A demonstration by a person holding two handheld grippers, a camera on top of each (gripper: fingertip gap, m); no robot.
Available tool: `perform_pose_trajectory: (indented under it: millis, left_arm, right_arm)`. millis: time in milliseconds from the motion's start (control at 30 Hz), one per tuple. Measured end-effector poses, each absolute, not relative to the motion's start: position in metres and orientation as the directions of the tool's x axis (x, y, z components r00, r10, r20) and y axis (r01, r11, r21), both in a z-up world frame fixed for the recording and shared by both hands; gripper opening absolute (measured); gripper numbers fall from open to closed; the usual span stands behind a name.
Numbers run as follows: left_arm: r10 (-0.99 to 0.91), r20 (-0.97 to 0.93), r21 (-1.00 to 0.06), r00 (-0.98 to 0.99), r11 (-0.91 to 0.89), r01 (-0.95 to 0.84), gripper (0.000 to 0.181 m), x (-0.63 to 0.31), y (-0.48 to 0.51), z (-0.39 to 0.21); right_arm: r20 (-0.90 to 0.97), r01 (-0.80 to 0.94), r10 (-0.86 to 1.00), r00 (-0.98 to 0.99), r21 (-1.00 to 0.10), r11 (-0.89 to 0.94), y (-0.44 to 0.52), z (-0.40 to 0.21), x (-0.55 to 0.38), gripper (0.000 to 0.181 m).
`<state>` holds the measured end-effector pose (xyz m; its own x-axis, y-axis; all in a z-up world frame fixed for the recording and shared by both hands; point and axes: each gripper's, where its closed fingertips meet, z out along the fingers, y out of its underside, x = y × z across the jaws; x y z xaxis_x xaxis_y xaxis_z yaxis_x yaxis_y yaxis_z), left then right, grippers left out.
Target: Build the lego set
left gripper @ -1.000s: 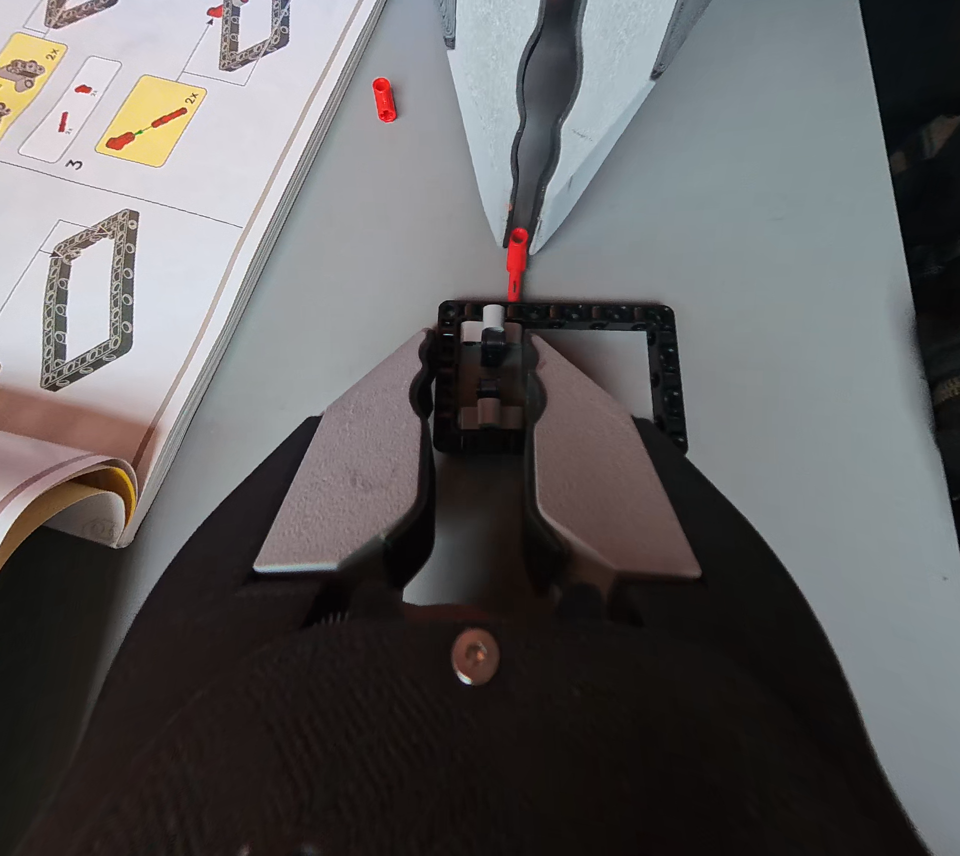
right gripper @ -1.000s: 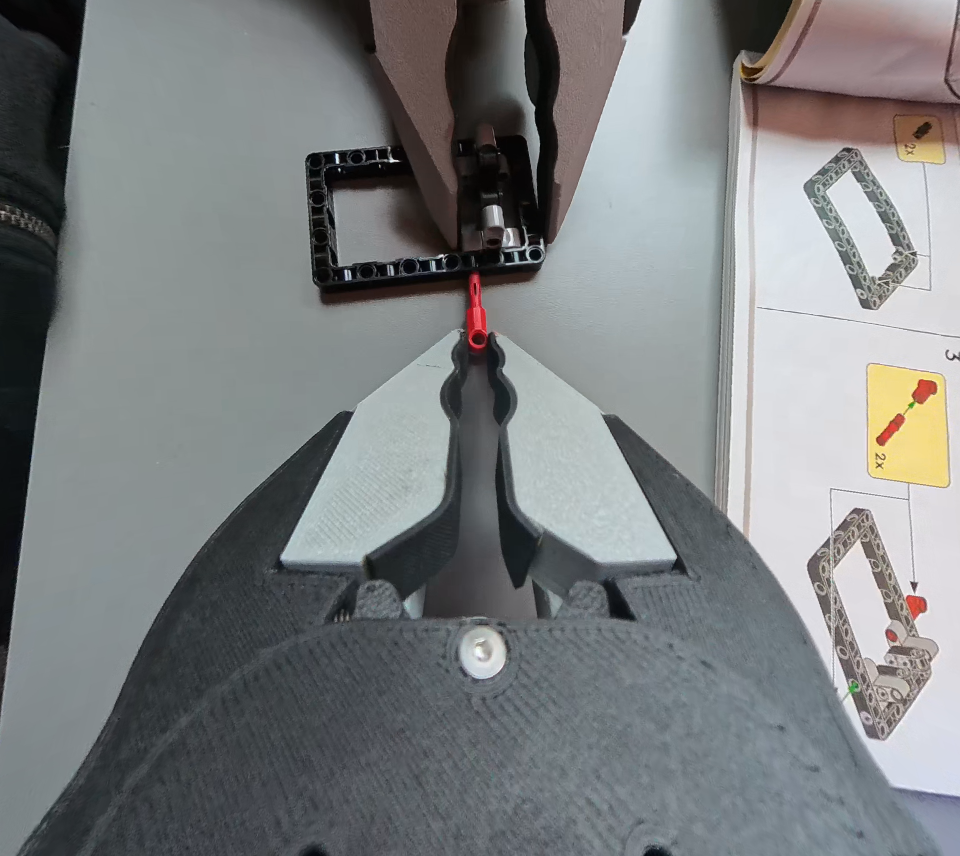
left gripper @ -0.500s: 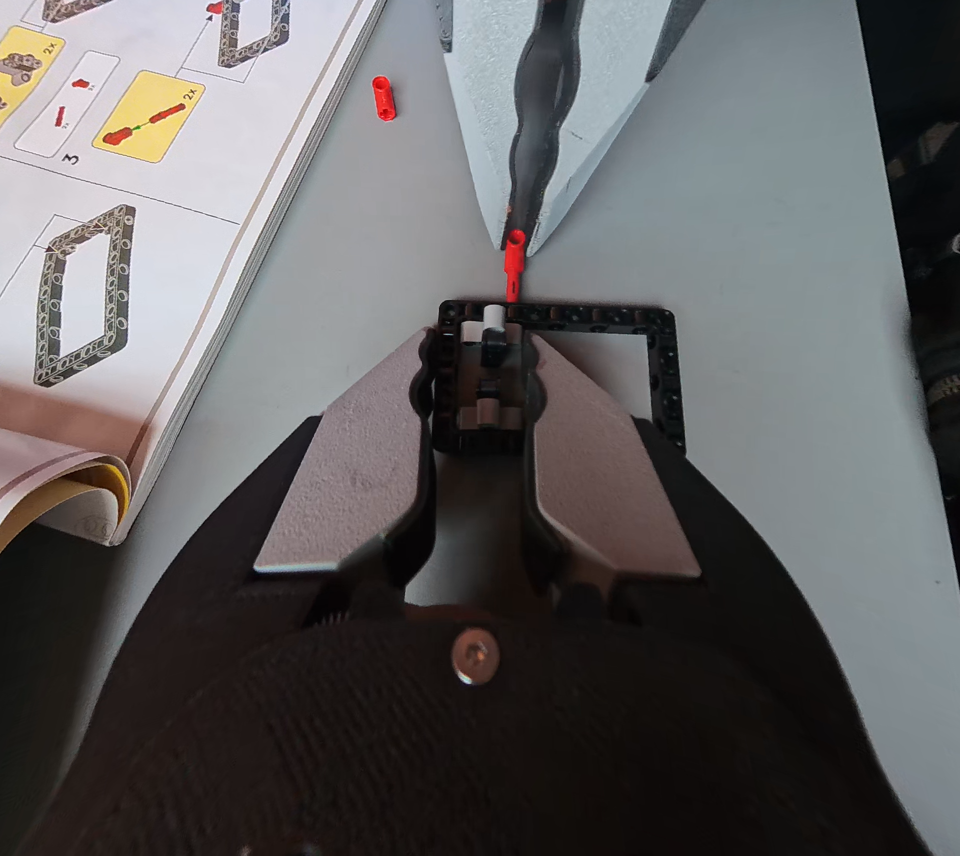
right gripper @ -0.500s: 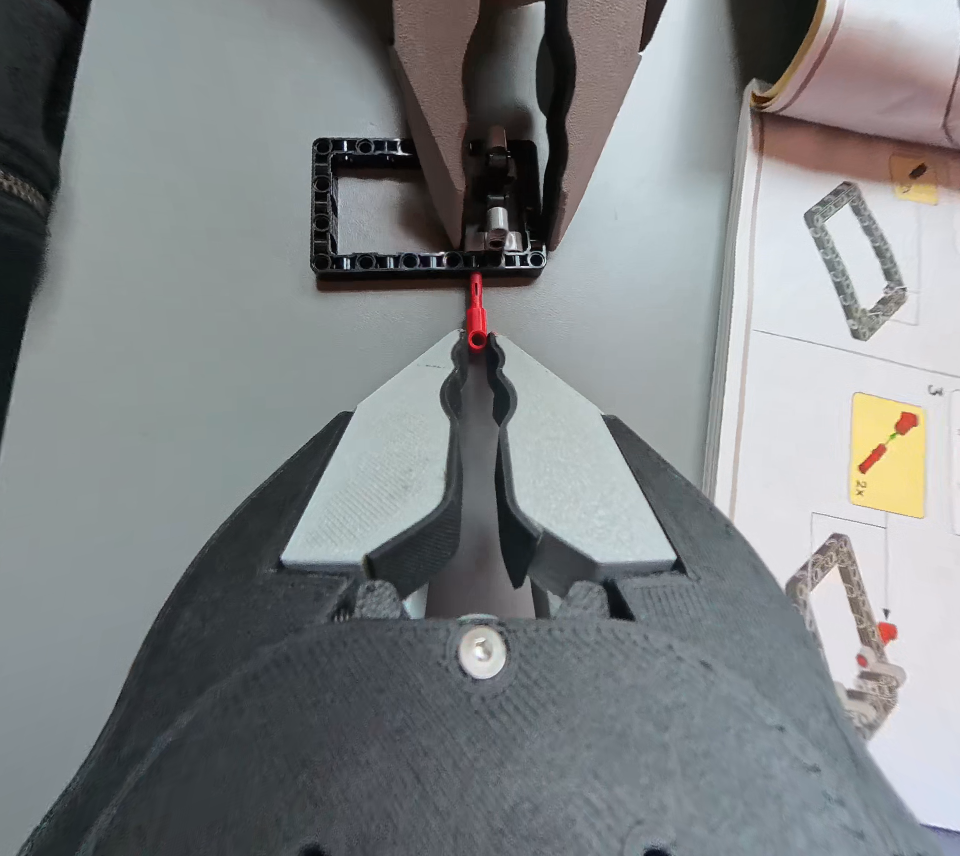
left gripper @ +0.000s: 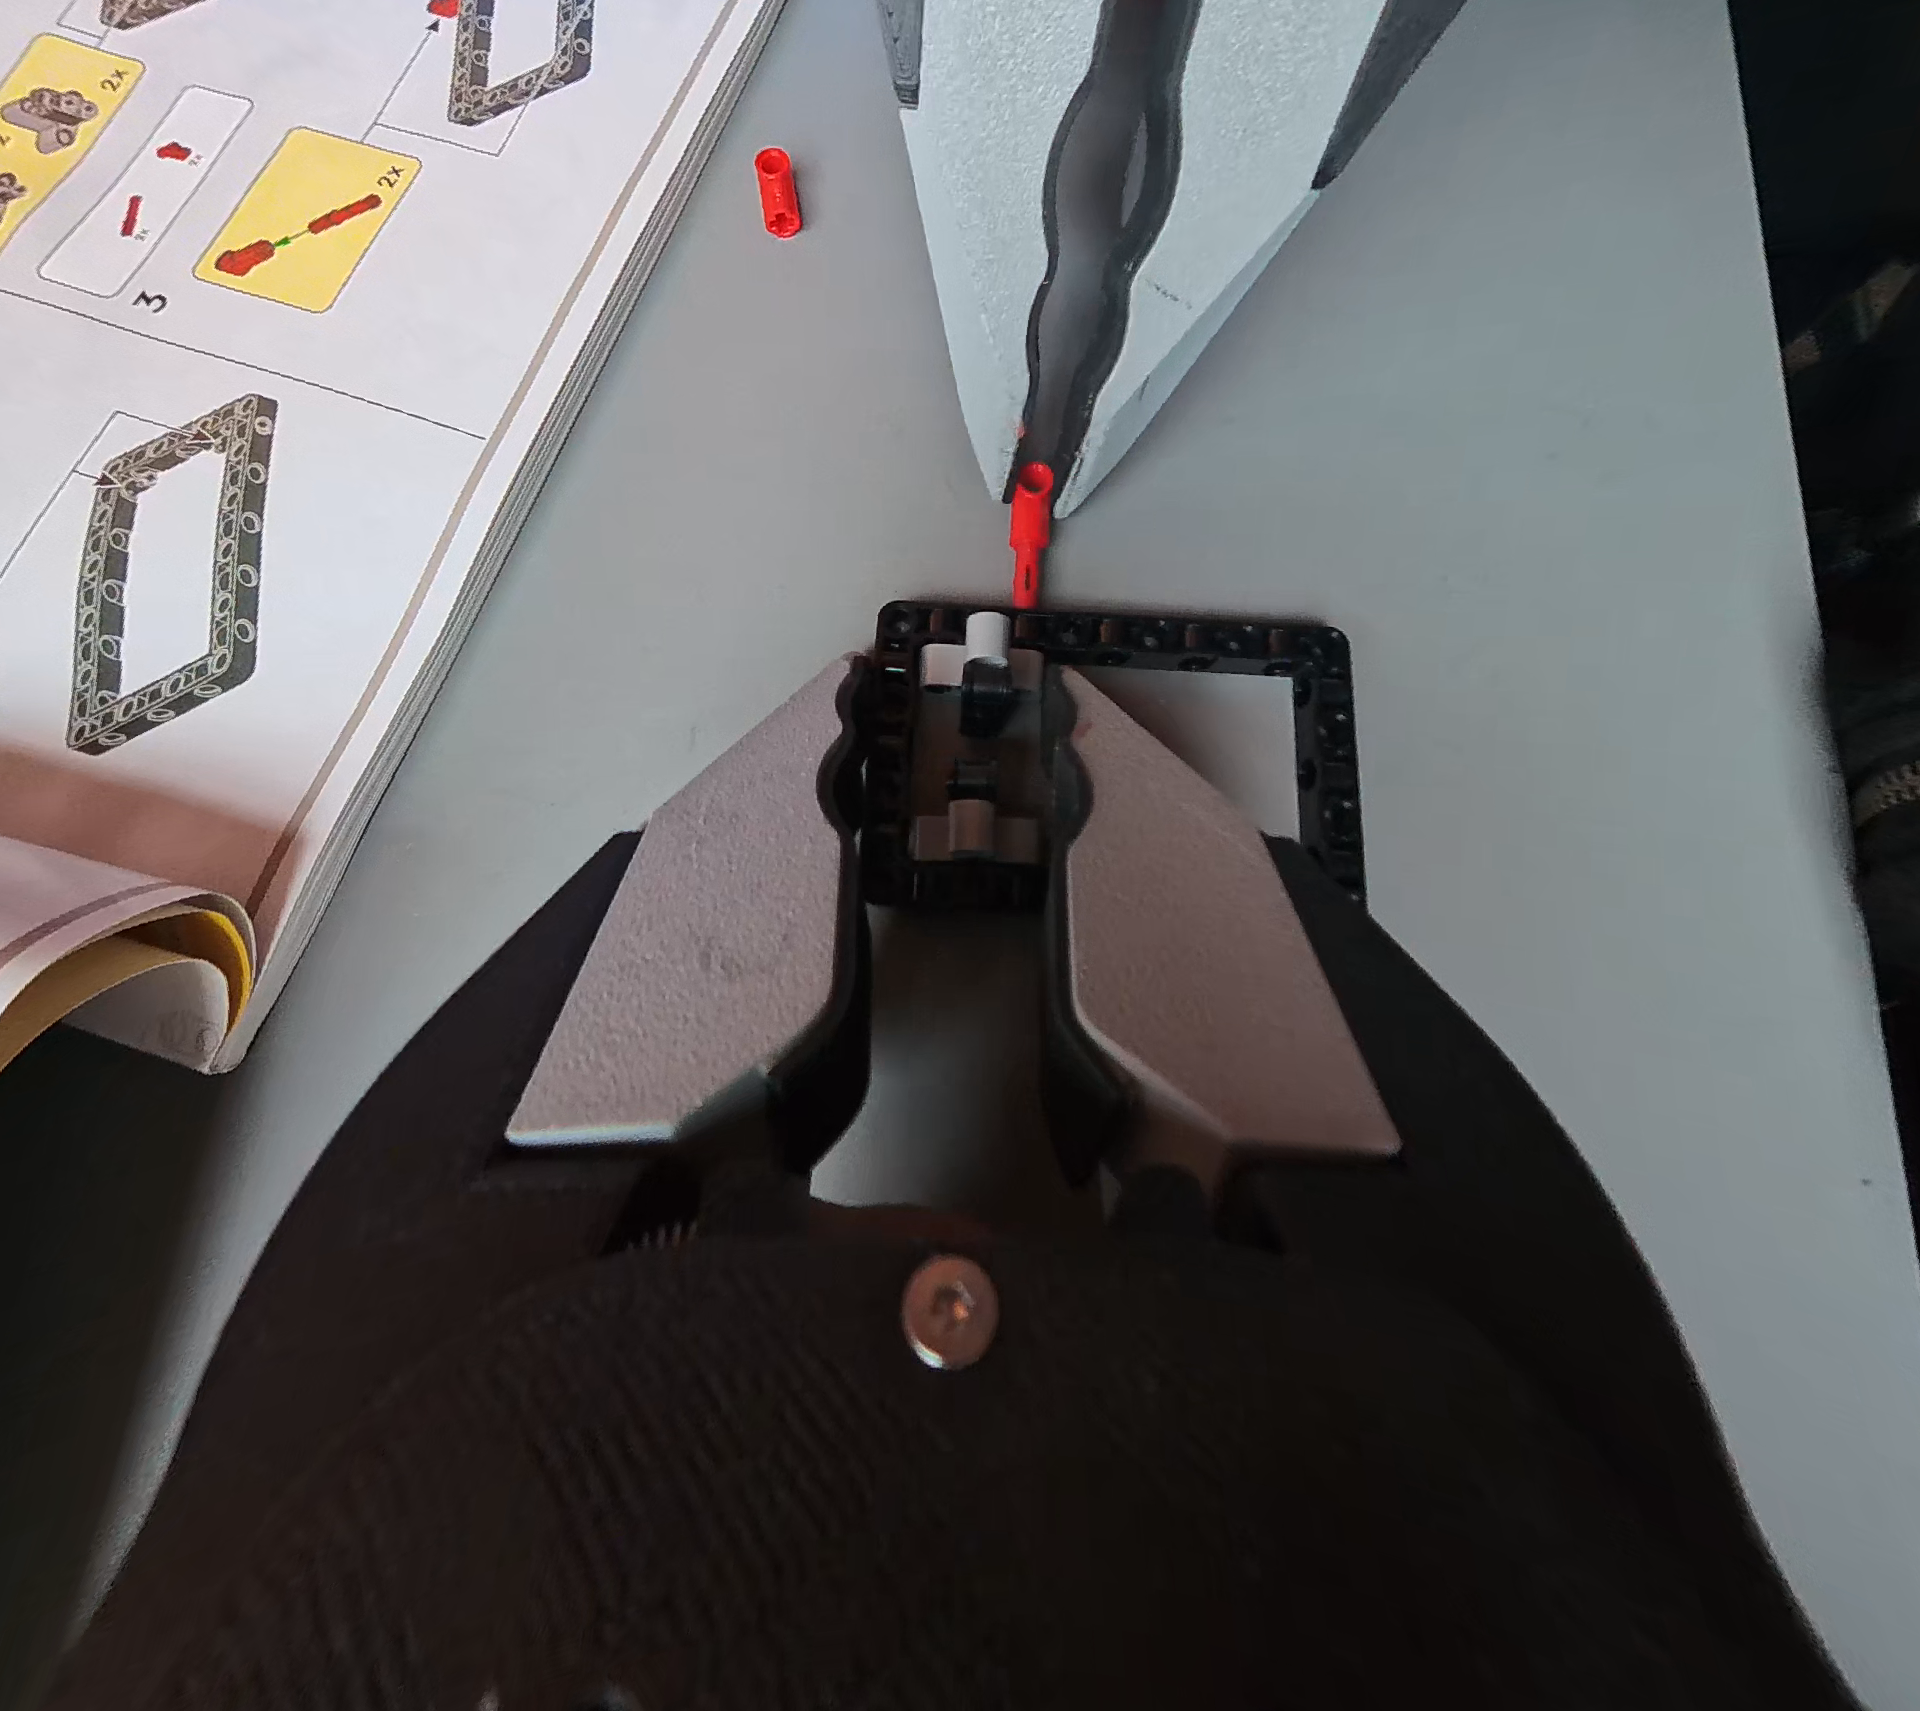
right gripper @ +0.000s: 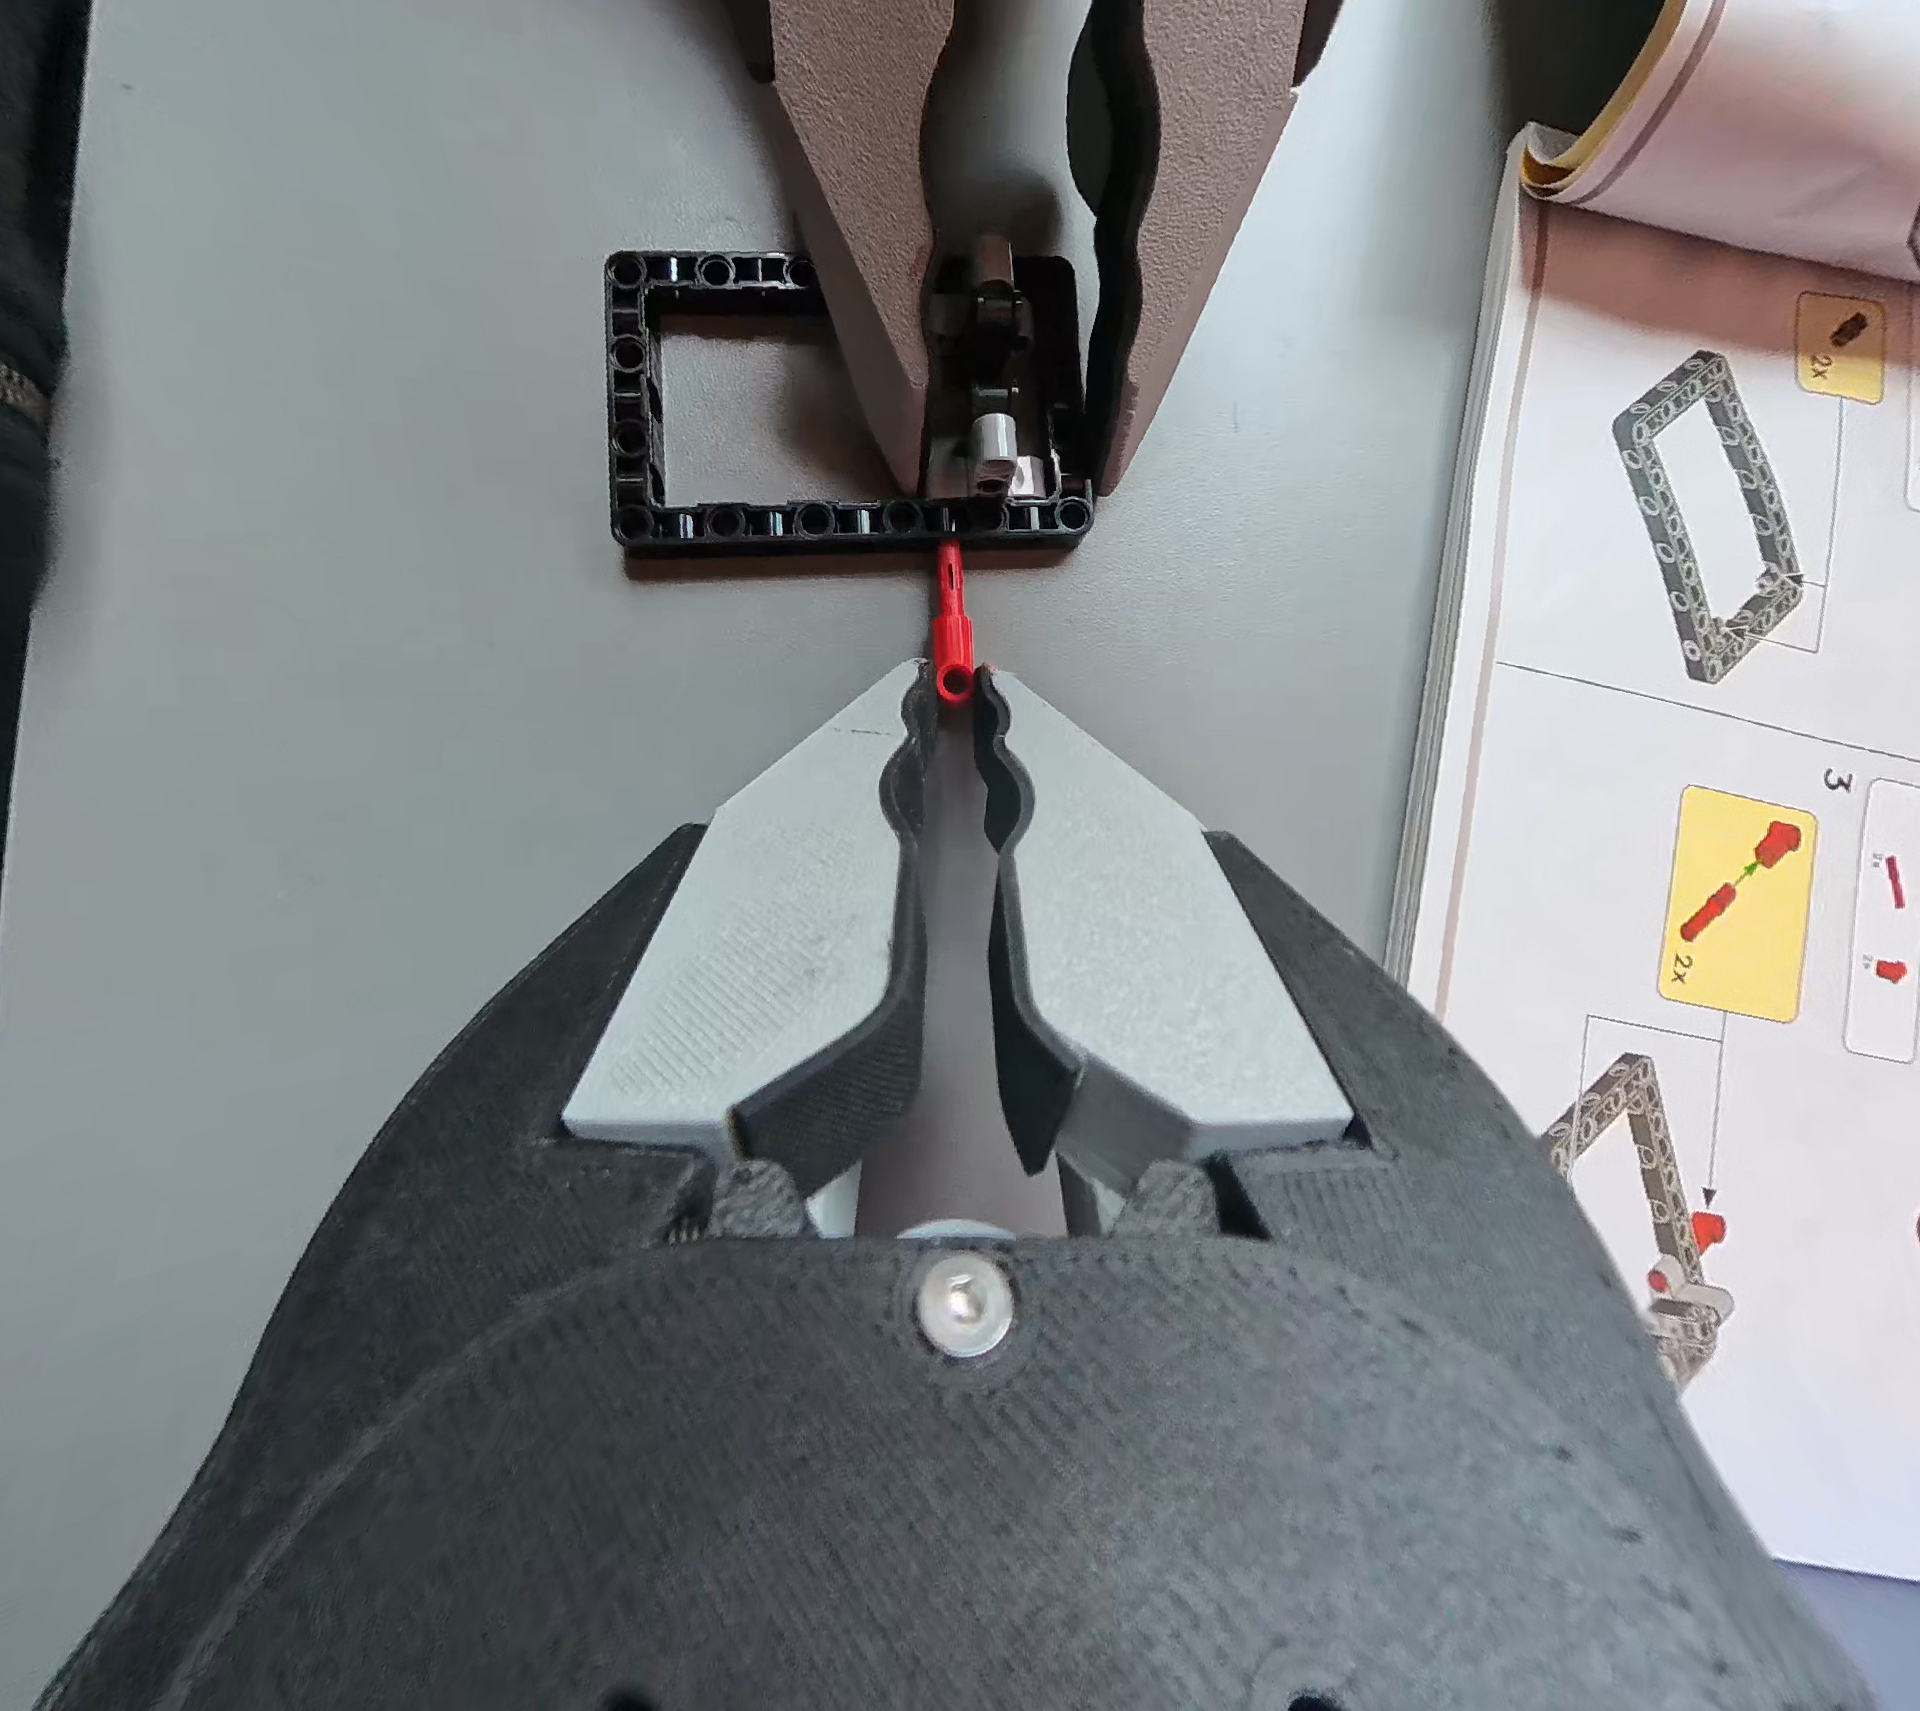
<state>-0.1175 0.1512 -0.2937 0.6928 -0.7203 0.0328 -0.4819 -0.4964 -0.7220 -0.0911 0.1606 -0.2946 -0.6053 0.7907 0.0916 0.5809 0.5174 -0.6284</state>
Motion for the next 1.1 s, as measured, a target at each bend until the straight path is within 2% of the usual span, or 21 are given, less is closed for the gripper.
perform_pose_trajectory:
  millis: [267,400,467,667,733,767,967,1100]
  left_arm:
    - [-0.712,0.038,-0.722,0.701,-0.505,-0.474,0.031,-0.117,0.152,-0.294]
    - [-0.713,0.029,-0.724,0.701,-0.499,-0.477,0.032,-0.114,0.153,-0.293]
    - [-0.715,0.008,-0.726,0.699,-0.485,-0.488,0.059,-0.116,0.15,-0.292]
    - [-0.716,-0.229,-0.756,0.659,-0.295,-0.584,0.033,-0.111,0.156,-0.258]
    - [-0.698,-0.308,-0.769,0.646,-0.217,-0.601,0.015,-0.105,0.16,-0.241]
    - [-0.692,-0.357,-0.762,0.627,-0.173,-0.624,0.012,-0.101,0.161,-0.235]
    - [-0.68,-0.559,-0.675,0.474,0.041,-0.737,0.006,-0.079,0.161,-0.218]
    - [-0.668,-0.599,-0.624,0.443,0.042,-0.78,0.009,-0.08,0.17,-0.223]
  right_arm:
    - [0.107,0.569,0.789,-0.605,-0.634,0.523,0.162,-0.295,-0.091,0.004]
    - [0.064,0.593,0.826,-0.56,-0.665,0.454,0.173,-0.295,-0.084,0.004]
    - [0.017,0.618,0.86,-0.51,-0.688,0.38,0.181,-0.293,-0.079,0.004]
    - [-0.287,0.606,0.827,-0.483,-0.792,0.079,0.181,-0.259,-0.074,0.004]
    - [-0.365,0.586,0.777,-0.512,-0.81,0.006,0.175,-0.247,-0.072,0.004]
    - [-0.414,0.59,0.744,-0.525,-0.807,-0.033,0.172,-0.242,-0.071,0.004]
    - [-0.604,0.639,0.59,-0.535,-0.747,-0.186,0.166,-0.228,-0.067,0.004]
    - [-0.643,0.664,0.558,-0.524,-0.719,-0.206,0.164,-0.228,-0.064,0.004]
